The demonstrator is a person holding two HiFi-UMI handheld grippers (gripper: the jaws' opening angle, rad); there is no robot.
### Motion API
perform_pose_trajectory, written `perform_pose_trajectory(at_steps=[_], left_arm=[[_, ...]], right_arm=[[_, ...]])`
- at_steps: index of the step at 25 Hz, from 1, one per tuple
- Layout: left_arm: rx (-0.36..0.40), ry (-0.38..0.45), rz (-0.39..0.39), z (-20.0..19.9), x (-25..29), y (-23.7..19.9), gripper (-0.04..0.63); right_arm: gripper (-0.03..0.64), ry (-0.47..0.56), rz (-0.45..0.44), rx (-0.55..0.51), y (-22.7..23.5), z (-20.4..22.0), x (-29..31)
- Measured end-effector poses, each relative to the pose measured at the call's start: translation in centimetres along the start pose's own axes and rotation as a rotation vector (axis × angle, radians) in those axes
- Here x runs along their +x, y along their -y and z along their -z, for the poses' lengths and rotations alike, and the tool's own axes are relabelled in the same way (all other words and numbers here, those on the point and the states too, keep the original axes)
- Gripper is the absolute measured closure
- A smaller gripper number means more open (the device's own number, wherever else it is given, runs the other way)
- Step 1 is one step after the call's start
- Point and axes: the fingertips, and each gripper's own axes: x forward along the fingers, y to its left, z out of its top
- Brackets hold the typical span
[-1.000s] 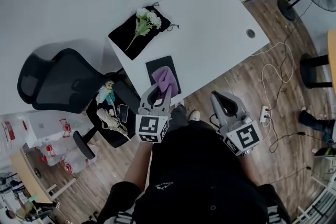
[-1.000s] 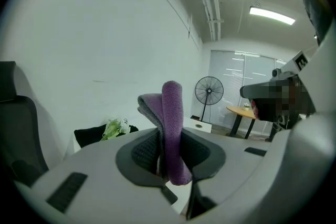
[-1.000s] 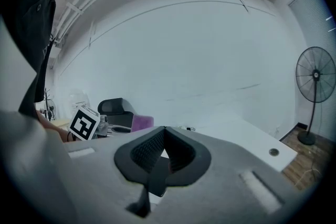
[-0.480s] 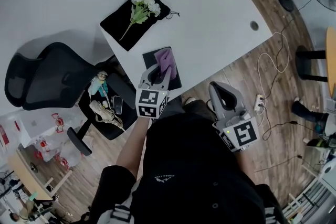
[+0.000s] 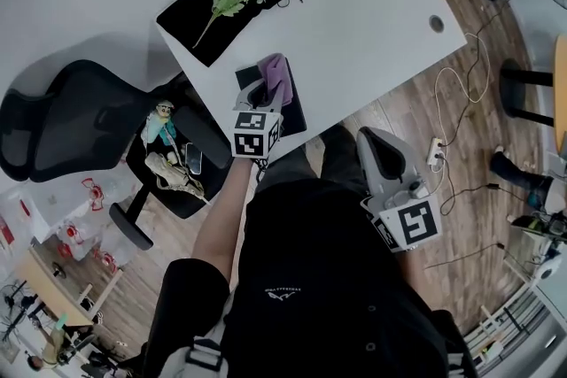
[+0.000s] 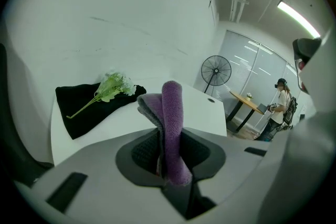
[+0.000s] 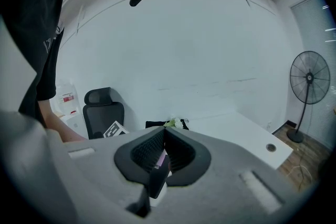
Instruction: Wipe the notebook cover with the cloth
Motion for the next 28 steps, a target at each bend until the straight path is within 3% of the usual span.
perform_pose_trajectory(at_steps=[5,21,28], left_arm=[[-0.026,-0.043,-0.011,0.9,2.4,-0.8,0.508],[0.035,-0.142,-0.083,3.5,7.2,-3.1,0.508],[0.054,-0.155,-0.071,3.5,7.6,-3.1,0.508]], right_arm=[[0.612,-0.021,-0.008,0.015,0.7,0.7,0.6],[0.612,-0.028,-0.058,0.007,2.1,0.1,2.6],[0.612,-0.034,-0.084,-0.009,1.9,-0.3,3.2]])
